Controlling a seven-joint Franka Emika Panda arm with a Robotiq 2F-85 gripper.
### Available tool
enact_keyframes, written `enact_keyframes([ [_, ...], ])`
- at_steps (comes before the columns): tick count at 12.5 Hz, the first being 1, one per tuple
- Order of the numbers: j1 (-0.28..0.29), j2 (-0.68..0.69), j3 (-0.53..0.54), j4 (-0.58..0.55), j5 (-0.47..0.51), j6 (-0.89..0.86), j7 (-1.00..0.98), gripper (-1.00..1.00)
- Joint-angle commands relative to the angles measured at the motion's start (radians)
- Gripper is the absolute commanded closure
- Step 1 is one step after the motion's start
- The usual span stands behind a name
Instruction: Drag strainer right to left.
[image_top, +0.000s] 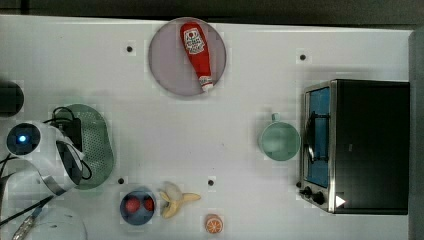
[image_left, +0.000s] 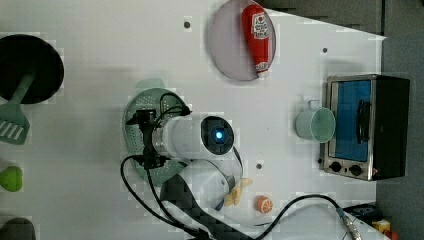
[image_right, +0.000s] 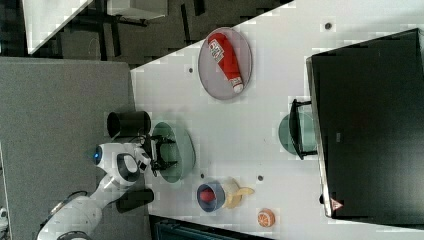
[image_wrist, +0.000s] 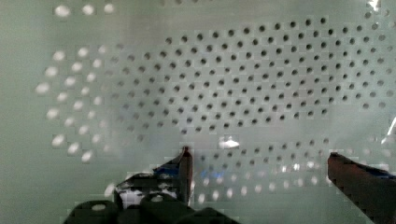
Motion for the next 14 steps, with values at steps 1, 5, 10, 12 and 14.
enact_keyframes([
  [1, -0.023, -0.121, -0.048, 0.011, 0.03, -0.12, -0.171, -1.0],
  [5, -0.031, -0.349, -0.196, 0.013, 0.02, -0.326, -0.442, -1.0],
  [10, -0.05, -0.636, -0.482, 0.018, -0.047, -0.577, -0.816, -1.0],
  [12, -0.057, -0.726, -0.594, 0.018, -0.16, -0.688, -1.016, -1.0],
  [14, -0.064, -0.795, -0.68, 0.018, -0.263, -0.781, -1.178, -1.0],
])
